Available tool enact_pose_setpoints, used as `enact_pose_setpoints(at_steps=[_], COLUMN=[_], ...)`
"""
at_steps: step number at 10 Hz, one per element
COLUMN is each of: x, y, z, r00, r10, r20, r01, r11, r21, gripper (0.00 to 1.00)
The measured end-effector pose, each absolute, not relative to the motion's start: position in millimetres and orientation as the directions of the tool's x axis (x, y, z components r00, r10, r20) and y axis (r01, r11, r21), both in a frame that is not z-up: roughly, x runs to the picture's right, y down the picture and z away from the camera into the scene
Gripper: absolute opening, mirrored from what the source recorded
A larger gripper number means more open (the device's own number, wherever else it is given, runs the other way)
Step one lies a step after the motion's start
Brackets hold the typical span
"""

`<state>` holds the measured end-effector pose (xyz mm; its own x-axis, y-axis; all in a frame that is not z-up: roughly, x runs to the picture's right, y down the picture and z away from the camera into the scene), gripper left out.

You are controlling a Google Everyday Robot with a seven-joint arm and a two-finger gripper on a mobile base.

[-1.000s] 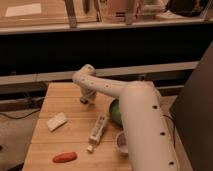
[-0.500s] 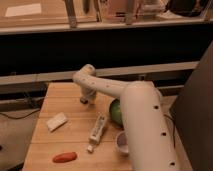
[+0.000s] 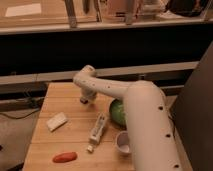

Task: Push the eraser across the table

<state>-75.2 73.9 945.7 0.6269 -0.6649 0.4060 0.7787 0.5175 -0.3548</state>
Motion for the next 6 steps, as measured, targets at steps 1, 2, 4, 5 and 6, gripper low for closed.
enact_pose_setpoints(at_steps=[1, 2, 4, 5, 6], x=[-74.8, -75.0, -74.4, -74.2, -74.0], y=[73.8, 73.6, 73.2, 72.6, 72.5], z=[945.7, 945.7, 946.0, 946.0, 946.2], r00=[0.631, 0.633, 0.638, 0.64, 0.641], r10=[-0.664, -0.663, -0.66, -0.659, -0.658], r20=[0.402, 0.399, 0.396, 0.395, 0.395], r01=[0.775, 0.773, 0.769, 0.768, 0.767], r11=[0.522, 0.525, 0.529, 0.531, 0.532], r21=[-0.355, -0.356, -0.358, -0.358, -0.358], gripper=[0.44, 0.35, 0.14, 0.05, 0.01])
